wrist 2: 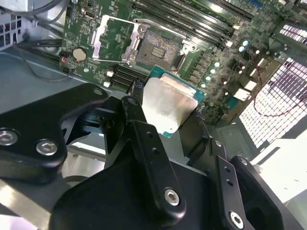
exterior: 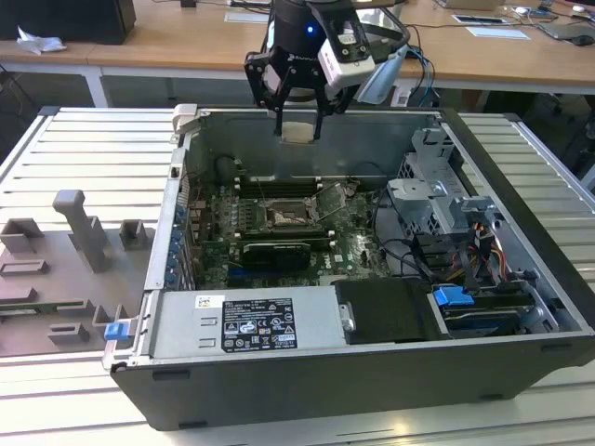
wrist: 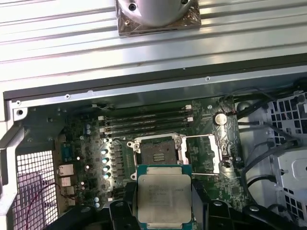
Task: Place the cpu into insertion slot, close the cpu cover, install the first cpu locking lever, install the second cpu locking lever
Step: 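Place the cpu into insertion slot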
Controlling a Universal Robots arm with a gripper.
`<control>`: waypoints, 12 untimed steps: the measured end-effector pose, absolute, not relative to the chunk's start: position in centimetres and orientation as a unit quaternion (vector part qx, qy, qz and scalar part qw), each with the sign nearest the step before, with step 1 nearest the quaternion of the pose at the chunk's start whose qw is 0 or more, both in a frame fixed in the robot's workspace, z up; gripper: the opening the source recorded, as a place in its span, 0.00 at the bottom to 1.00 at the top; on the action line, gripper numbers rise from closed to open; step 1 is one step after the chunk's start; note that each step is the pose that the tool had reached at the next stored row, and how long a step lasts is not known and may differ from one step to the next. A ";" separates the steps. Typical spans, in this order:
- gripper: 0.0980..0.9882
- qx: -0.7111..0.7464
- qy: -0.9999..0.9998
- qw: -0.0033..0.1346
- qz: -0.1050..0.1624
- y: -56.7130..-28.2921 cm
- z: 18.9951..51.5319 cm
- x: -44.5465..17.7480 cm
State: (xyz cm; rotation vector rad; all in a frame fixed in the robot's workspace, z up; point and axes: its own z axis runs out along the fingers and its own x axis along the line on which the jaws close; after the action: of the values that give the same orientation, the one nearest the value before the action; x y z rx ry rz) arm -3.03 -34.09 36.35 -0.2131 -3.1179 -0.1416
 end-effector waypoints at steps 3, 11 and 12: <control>0.50 -0.068 -0.997 0.007 -0.045 -34.1 36.3 -3.0; 0.50 -0.100 -0.994 0.005 -0.045 -34.0 36.3 -3.0; 0.50 -0.109 -0.993 0.005 -0.045 -34.0 36.3 -3.0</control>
State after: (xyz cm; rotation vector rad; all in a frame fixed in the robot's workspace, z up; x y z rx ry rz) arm -3.02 -34.01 36.30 -0.3419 -3.1102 -0.1419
